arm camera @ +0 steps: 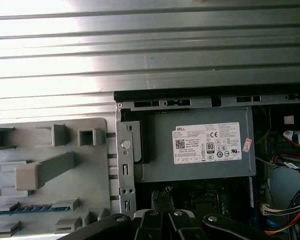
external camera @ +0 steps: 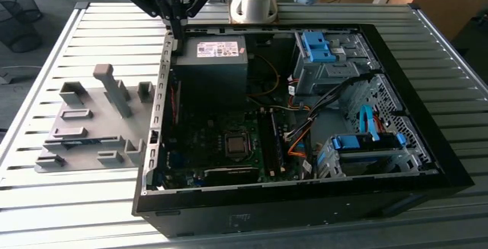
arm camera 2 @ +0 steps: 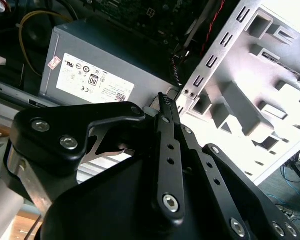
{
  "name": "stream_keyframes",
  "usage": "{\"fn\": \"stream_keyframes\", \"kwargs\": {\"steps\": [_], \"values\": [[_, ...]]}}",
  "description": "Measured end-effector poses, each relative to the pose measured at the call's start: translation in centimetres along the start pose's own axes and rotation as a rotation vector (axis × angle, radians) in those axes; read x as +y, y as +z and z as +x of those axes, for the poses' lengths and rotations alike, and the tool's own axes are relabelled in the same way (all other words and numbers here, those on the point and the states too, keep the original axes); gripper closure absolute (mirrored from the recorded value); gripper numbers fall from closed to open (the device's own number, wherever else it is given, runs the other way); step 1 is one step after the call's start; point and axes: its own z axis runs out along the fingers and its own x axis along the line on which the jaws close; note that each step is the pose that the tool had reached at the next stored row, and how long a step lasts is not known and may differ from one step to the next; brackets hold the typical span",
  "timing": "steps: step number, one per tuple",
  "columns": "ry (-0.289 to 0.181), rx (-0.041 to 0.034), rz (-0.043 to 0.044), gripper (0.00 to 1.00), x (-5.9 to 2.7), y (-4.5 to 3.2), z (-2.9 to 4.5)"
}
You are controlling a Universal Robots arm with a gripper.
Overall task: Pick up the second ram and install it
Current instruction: 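Reach for the second ram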
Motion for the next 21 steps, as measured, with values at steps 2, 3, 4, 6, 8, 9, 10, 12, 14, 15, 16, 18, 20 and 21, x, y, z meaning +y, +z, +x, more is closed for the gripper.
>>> {"fn": "stream_keyframes", "kwargs": {"steps": [2, 3, 4, 6, 8, 9, 10, 12, 14, 15, 16, 18, 20, 21], "values": [[0.000, 0.0000, 0.0000, 0.90, 0.00, 0.00, 0.06], [0.000, 0.0000, 0.0000, 0.90, -0.01, 0.00, 0.08], [0.000, 0.0000, 0.0000, 0.90, -0.01, 0.00, 0.12], [0.000, 0.0000, 0.0000, 0.90, -0.01, 0.01, 0.18], [0.000, 0.0000, 0.0000, 0.90, -0.02, 0.01, 0.23], [0.000, 0.0000, 0.0000, 0.90, -0.02, 0.01, 0.26], [0.000, 0.0000, 0.0000, 0.90, -0.02, 0.01, 0.29], [0.000, 0.0000, 0.0000, 0.90, -0.03, 0.01, 0.34], [0.000, 0.0000, 0.0000, 0.90, -0.03, 0.01, 0.40], [0.000, 0.0000, 0.0000, 0.90, -0.03, 0.01, 0.43], [0.000, 0.0000, 0.0000, 0.90, -0.03, 0.01, 0.45], [0.000, 0.0000, -0.0001, 0.90, -0.04, 0.02, 0.51], [0.000, 0.0000, 0.0000, 0.90, -0.04, 0.01, 0.57], [0.000, 0.0000, 0.0000, 0.90, -0.05, 0.01, 0.60]]}}
